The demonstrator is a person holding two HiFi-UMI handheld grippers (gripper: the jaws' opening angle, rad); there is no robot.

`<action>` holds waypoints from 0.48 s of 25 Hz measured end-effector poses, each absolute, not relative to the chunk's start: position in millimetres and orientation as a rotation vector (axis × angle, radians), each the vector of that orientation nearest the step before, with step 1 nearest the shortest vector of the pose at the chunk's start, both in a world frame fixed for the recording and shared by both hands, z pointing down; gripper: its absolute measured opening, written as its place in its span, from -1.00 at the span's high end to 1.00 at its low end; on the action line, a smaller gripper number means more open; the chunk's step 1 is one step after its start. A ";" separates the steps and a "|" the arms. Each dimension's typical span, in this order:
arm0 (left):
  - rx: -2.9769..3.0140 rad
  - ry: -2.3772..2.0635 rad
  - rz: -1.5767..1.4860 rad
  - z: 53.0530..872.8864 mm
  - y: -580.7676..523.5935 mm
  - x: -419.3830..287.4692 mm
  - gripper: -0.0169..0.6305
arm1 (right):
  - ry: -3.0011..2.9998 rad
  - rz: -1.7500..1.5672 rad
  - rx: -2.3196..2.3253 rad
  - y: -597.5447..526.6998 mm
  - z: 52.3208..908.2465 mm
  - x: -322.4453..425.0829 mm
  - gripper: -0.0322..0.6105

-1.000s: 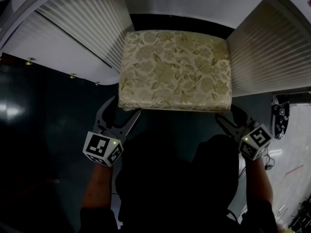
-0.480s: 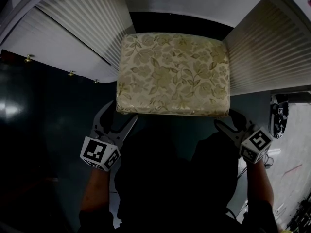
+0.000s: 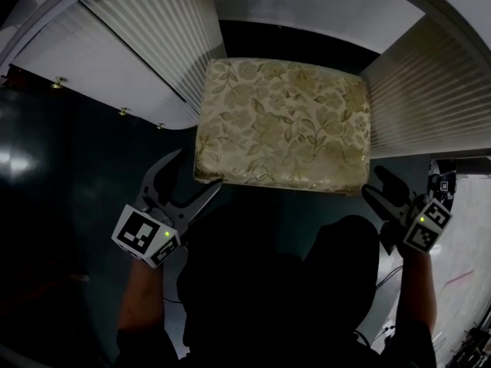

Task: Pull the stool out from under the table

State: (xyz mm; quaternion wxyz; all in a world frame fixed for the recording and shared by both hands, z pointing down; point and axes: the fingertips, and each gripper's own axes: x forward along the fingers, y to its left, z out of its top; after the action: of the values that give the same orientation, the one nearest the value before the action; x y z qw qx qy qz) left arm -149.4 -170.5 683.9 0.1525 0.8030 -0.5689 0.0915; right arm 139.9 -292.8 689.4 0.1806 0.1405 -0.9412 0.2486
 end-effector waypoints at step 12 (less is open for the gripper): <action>2.046 -1.298 0.026 691.2 -203.0 -156.7 -0.35 | -2.429 0.913 0.535 -308.6 691.3 107.8 -0.03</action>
State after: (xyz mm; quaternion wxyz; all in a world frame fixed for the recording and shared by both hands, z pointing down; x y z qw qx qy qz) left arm -156.7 -203.0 691.2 0.3515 0.7905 -0.5014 0.0101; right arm 107.8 -308.6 691.3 0.2435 0.1957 -0.8892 0.3343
